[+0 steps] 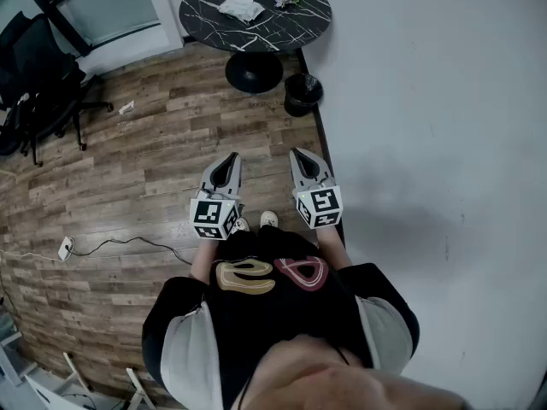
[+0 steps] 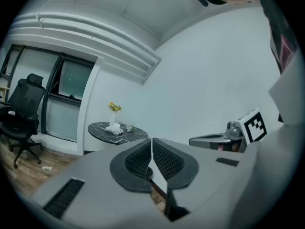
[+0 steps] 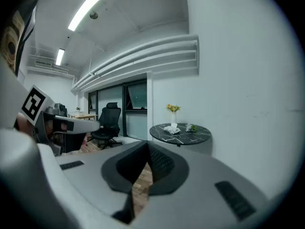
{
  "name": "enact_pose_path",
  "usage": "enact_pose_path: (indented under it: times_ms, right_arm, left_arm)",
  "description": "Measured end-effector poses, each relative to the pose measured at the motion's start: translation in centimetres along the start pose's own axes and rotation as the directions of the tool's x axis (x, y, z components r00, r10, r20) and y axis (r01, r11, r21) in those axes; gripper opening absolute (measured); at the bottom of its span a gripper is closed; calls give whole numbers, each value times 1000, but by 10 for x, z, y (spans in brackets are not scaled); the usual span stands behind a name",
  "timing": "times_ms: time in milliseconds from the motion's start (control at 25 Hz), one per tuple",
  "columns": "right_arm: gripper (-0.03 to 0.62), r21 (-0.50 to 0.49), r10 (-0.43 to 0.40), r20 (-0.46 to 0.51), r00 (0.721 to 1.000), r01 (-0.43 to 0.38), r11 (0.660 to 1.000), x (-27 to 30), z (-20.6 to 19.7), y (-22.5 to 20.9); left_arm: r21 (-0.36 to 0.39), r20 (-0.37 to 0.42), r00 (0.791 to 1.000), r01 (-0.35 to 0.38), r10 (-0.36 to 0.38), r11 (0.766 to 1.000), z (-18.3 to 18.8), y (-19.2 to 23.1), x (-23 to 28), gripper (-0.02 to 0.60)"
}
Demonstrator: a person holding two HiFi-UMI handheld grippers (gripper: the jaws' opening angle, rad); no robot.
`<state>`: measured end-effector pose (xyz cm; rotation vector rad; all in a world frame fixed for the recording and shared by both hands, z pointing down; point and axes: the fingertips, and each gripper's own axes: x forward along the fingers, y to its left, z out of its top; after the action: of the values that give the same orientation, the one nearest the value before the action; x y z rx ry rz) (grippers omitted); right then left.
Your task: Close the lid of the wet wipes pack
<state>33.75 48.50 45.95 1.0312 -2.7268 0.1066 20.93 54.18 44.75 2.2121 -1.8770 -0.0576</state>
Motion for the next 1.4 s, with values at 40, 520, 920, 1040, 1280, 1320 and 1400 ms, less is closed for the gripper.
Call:
enact_pose_path:
  times_ms: [40, 520, 920, 1040, 1280, 1320, 1400]
  right_arm:
    - [9, -2, 5, -2, 1000, -5, 1000, 0, -2, -5]
    - [11, 27, 38, 24, 999, -39, 999, 5, -13, -56]
    - [12, 106, 16, -14, 1000, -14, 994, 29, -28, -87]
    - [12, 114, 14, -35, 999, -10, 993, 54, -28, -93]
    - [11, 96, -14, -33, 999, 17, 995, 114, -9, -102]
    - [12, 94, -20, -31, 999, 22, 995, 124, -7, -104]
    - [12, 89, -28, -33, 999, 30, 996, 144, -1, -105]
  left_arm:
    - [-1, 3, 1000, -7, 7, 1000, -1, -3, 3, 25]
    - [-31, 19, 998, -62, 62, 998, -13, -27, 40, 25]
    - [40, -30, 997, 77, -76, 996, -23, -33, 81, 25]
    - [93, -71, 993, 102, -96, 990, -27, -21, 99, 25]
    - [71, -49, 995, 94, -91, 993, -10, 33, 144, 25]
    - [64, -40, 996, 84, -82, 994, -6, 44, 152, 25]
    - [48, -21, 998, 62, -61, 997, 5, 67, 165, 25]
